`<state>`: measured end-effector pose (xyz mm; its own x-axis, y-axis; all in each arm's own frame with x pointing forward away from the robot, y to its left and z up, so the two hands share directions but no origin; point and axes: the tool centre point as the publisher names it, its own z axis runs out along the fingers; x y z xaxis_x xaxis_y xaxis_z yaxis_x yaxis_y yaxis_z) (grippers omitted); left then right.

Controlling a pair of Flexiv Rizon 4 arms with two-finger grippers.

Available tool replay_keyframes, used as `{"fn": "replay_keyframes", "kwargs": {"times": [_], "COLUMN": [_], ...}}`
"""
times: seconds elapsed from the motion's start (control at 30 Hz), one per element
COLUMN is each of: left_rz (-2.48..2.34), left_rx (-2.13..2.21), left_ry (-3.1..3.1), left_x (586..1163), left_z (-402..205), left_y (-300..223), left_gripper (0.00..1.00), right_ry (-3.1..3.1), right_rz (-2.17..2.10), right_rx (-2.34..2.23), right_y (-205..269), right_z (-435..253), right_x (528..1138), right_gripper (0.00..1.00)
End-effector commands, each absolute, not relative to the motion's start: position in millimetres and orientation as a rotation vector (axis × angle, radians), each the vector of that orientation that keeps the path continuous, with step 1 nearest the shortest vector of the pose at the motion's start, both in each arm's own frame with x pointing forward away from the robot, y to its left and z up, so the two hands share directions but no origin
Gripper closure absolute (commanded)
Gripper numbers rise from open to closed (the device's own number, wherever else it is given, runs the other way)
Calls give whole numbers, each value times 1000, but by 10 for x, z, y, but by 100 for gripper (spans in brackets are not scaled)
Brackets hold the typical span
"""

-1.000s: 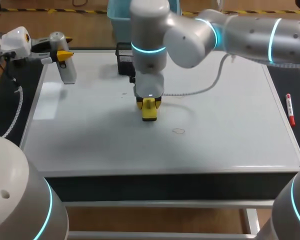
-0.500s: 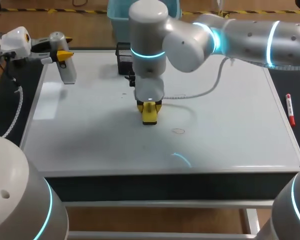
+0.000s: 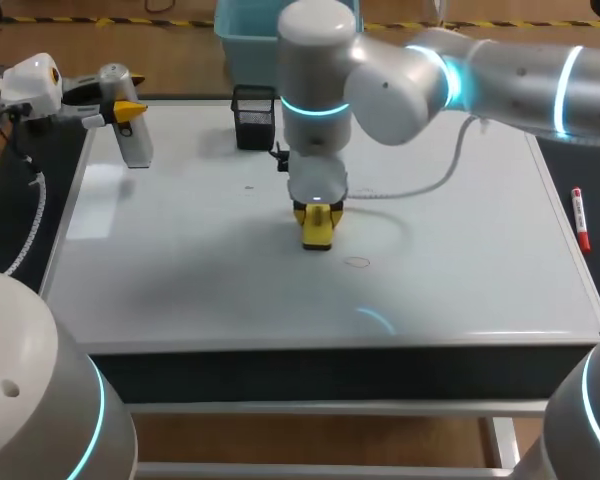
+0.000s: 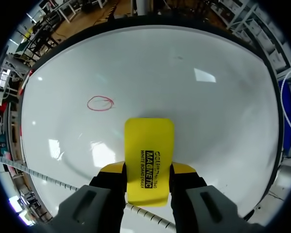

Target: Pick up the inspection probe, press it on each red-marked spot on the whiteboard one by one, put down the probe, pick up the eraser, and wipe off all the red marks.

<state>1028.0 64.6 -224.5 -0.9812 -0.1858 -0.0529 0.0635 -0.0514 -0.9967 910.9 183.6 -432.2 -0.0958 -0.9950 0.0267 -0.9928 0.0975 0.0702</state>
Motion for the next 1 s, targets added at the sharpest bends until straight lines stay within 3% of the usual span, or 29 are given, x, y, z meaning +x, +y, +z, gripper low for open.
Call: {"fn": "replay_keyframes", "kwargs": {"times": [0.03, 0.43, 1.0], "left_rz": [-2159, -2159, -2159], "left_rx": [-131, -131, -131], "left_ry": [2035, 2035, 2035], "left_x": [10292, 10292, 10292], "left_z": [-2242, -2242, -2242], "left_y": [645, 645, 645], "left_gripper": [100, 100, 100], "right_ry": [-2299, -2336, -2420], "right_rz": [-62, -51, -41], "right_rx": [2073, 2094, 1980], "right_y": [1626, 1425, 672], "right_z": [-4359, -4008, -3633], "right_x": [9053, 9077, 9321], "right_gripper": [100, 100, 100]}}
